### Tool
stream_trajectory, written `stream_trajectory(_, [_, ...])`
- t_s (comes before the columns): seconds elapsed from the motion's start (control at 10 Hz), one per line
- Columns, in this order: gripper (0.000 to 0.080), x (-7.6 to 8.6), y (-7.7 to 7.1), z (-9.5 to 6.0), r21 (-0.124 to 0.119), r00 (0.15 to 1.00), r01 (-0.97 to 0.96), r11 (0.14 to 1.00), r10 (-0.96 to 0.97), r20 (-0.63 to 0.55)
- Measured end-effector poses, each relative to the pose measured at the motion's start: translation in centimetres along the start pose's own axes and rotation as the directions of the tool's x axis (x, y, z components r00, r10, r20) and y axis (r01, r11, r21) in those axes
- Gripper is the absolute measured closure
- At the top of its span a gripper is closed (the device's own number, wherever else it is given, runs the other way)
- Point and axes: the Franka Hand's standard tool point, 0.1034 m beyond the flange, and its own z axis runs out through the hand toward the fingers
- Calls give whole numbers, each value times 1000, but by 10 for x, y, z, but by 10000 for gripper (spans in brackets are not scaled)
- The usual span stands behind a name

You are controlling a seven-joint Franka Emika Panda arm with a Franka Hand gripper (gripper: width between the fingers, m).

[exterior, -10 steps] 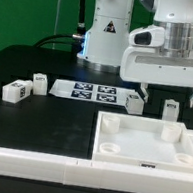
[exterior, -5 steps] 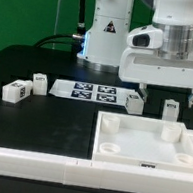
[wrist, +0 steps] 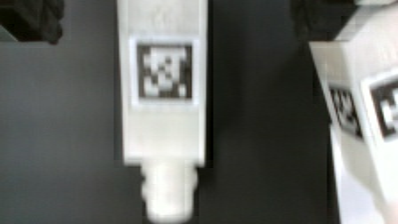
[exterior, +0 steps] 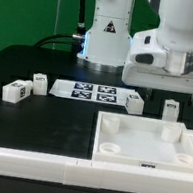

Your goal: Assemble one leg

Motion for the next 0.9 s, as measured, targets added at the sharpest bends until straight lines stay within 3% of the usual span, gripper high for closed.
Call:
stream_trajectory(0.3, [150,-2,5,19,-23,967,-11,1000,16,255])
stream_trajectory(0.4, [150,4,4,23,-22,965,-13,1000,18,262])
stream_trajectory(0.9, [150,-1,-5,28,-34,964,1,999,8,267])
